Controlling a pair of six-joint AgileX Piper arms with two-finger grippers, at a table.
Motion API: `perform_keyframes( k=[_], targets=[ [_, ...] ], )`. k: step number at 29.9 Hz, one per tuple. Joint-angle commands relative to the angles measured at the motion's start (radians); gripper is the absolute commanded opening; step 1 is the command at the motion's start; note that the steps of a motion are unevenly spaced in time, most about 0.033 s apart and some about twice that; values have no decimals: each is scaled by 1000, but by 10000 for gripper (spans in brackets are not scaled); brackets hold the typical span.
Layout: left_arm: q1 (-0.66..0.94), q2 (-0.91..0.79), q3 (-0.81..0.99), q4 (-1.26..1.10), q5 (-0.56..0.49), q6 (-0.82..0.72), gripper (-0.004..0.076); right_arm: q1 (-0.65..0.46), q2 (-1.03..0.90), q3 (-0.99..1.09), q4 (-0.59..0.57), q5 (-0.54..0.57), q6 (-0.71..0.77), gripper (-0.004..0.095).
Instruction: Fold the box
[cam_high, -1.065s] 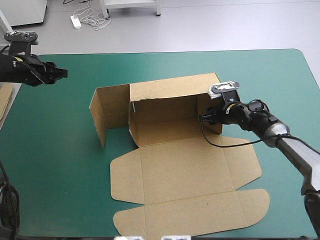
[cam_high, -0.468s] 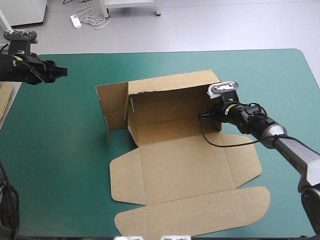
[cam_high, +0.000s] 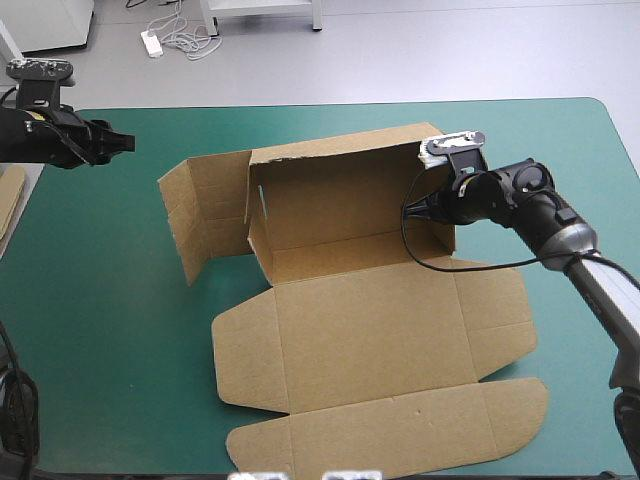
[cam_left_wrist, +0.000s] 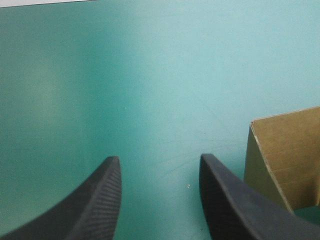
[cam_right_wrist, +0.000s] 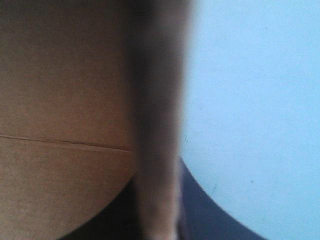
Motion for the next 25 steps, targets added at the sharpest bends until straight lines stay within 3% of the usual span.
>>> perform_keyframes(
  k=[1,7,15,22,25],
  targets=[
    [0,-35,-28,-31,-55,-2,349,-3,-50,-132,4,80,-1,-19],
    [0,-35,-28,-81,-53,-2,349,-5,-40,-274,4,200,20,-18],
    [-4,-35,-28,-114,-51,-2,349,-5,100,-467,4,478,18,-19],
    [-4,-35,-28,-114,-49,-2,349,-9,204,-514,4,481,27,-18],
    [-4,-35,-28,-114,-49,-2,349,-28,250,-514,64,481,29,-18]
  ],
)
